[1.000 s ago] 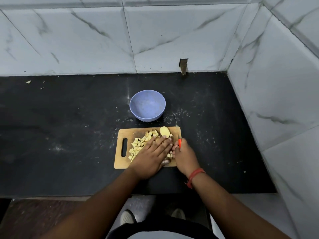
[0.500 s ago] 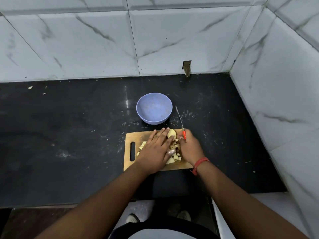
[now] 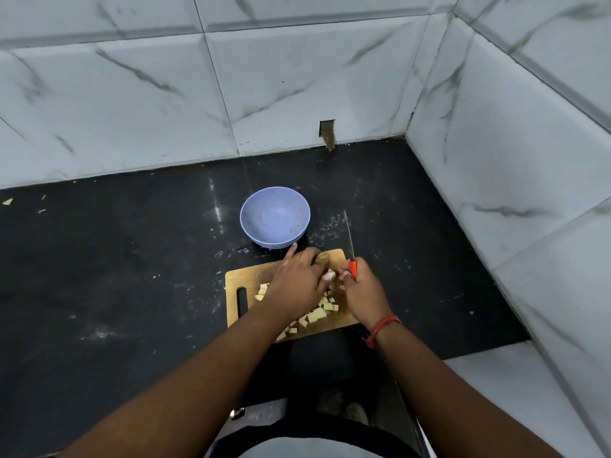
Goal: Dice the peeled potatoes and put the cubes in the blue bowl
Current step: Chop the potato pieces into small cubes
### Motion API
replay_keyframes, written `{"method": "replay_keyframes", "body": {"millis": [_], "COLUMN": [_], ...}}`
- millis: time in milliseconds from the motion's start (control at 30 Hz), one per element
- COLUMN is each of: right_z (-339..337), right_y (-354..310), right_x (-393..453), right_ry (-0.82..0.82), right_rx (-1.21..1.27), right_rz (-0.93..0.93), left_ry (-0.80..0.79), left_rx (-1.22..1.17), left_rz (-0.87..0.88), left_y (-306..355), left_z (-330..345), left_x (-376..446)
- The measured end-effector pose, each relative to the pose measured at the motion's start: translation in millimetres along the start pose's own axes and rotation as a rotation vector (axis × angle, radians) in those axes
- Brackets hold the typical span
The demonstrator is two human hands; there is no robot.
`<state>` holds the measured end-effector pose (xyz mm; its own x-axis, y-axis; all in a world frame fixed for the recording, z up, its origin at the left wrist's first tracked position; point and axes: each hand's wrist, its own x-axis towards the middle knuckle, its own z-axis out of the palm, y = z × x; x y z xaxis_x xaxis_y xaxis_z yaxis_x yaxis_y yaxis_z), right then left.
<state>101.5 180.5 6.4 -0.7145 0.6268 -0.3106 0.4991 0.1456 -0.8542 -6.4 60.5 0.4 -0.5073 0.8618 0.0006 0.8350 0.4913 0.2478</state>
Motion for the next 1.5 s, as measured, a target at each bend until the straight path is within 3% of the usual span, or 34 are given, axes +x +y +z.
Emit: {"method": "replay_keyframes", "body": {"millis": [100, 233, 400, 700, 900, 1133, 1267, 1500], "right_z": [1, -6, -18, -22, -18, -17, -18, -15], "right_y": [-7, -9, -4, -7, -1, 3, 7, 4], "right_x": [2, 10, 11, 25, 35, 36, 36, 46], "right_ry": [-0.068, 0.108, 0.125, -0.088, -0.068, -0.007, -0.059, -0.029], "right_rx": [-0.026, 0.194, 0.271, -0.156, -0.406, -0.359, -0.370, -0.366], "right_rz": [-0.012, 0.078, 0.142, -0.056, -0.180, -0.184, -0.199, -0.258], "left_ry": [0.015, 0.081, -0.069, 0.058, 0.009, -0.016, 0.008, 0.063], "left_rx": [-0.086, -0.108, -0.182, -0.069, 0.036, 0.158, 0.197, 0.132], "left_rz": [-0.041, 0.093, 0.191, 0.128, 0.101, 0.083, 0.070, 0.008], "left_y": [4, 26, 42, 33, 34, 37, 42, 50], "left_z": [-1, -5, 12, 9, 16, 22, 26, 30], "left_x": [1, -5, -10, -28, -32, -33, -33, -35]}}
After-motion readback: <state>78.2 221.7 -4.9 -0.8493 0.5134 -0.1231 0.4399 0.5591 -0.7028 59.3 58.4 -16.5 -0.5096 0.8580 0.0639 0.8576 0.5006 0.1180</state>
